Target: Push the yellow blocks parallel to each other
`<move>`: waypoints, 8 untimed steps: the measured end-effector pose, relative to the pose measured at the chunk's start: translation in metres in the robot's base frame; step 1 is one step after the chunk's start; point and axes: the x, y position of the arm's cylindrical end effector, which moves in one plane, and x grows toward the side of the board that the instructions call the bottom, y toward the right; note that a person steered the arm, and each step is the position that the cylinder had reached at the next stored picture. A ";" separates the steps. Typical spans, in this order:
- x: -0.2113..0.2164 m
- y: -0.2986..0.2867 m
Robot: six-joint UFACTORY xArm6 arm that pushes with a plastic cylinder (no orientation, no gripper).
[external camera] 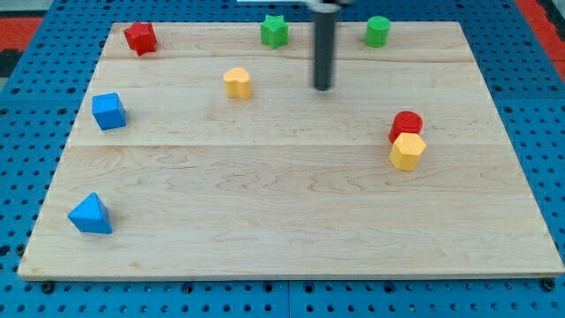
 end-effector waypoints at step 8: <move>0.129 0.046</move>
